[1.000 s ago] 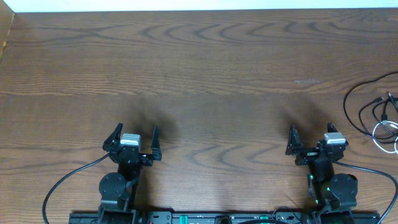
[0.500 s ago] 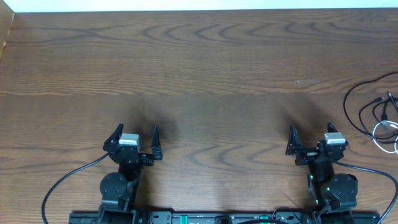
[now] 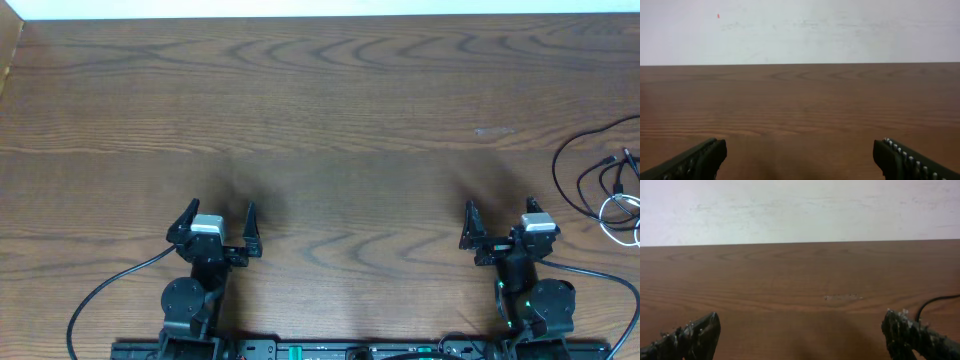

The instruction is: Untangle cables

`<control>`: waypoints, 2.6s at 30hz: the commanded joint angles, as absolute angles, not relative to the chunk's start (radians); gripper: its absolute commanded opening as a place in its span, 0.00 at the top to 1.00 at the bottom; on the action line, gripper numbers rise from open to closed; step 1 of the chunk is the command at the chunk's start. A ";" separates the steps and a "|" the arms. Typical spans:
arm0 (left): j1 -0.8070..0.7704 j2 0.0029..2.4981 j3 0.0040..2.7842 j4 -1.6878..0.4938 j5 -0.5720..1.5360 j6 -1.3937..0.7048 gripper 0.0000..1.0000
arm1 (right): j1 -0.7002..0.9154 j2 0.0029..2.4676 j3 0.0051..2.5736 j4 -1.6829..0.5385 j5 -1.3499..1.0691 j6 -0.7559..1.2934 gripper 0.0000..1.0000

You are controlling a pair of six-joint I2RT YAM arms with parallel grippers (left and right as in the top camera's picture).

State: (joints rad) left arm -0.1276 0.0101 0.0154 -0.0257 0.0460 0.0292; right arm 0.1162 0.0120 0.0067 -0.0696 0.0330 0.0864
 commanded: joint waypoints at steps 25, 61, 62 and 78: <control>-0.159 0.002 0.004 -0.072 0.033 0.032 0.01 | 0.114 0.005 0.006 -0.074 0.031 0.073 0.01; -0.159 0.004 0.004 -0.070 0.043 0.021 0.01 | 0.114 0.005 0.006 -0.074 0.031 0.073 0.01; -0.159 0.004 0.004 -0.070 0.043 0.021 0.01 | 0.114 0.005 0.006 -0.074 0.031 0.073 0.01; -0.159 0.004 0.004 -0.070 0.043 0.020 0.01 | 0.114 0.006 0.006 -0.073 0.031 0.073 0.01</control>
State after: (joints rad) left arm -0.1535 0.0101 0.0154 -0.0257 0.0502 0.0257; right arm 0.1162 0.0120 0.0067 -0.0696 0.0330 0.0864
